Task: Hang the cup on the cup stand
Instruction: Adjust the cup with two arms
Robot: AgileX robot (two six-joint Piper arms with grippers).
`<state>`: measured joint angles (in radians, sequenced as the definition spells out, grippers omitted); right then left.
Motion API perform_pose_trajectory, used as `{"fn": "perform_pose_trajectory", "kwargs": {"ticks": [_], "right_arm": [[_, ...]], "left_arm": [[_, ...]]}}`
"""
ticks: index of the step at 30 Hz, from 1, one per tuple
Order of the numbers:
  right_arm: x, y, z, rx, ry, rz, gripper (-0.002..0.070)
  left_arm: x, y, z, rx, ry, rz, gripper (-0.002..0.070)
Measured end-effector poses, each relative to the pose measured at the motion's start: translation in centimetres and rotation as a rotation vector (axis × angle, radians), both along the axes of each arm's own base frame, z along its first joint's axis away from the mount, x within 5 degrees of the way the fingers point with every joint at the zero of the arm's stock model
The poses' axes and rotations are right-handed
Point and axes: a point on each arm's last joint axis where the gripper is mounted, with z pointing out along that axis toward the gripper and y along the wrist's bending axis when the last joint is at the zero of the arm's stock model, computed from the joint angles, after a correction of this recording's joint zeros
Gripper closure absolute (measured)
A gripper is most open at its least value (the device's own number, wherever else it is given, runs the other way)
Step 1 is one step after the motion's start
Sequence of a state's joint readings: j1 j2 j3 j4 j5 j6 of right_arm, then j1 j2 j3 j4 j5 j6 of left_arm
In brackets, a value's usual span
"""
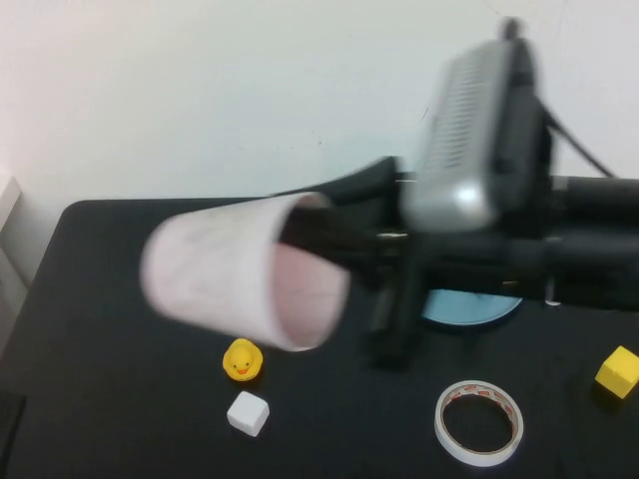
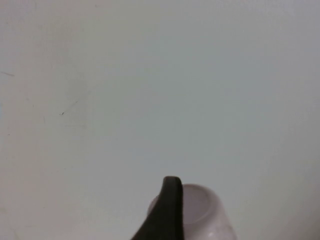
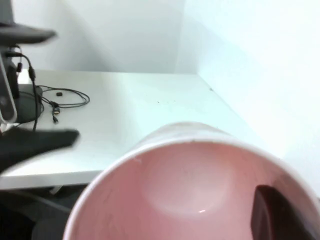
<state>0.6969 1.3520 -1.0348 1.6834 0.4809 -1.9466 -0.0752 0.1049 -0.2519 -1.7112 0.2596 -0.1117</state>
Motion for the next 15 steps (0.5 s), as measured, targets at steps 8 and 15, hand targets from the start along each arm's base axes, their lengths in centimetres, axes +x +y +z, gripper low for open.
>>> {"fn": "perform_pose_trajectory", "kwargs": {"ticks": [8, 15], "right_arm": [[-0.8, 6.2, 0.9, 0.004, -0.034, 0.088, 0.0656], [-0.7, 10.9, -0.1, -0.005, -0.025, 0.161, 0.0656]], "left_arm": [[0.0, 0.0, 0.0, -0.001, 0.000, -0.003, -0.0017], [0.0, 0.0, 0.0, -0.002, 0.000, -0.003, -0.0017]]}}
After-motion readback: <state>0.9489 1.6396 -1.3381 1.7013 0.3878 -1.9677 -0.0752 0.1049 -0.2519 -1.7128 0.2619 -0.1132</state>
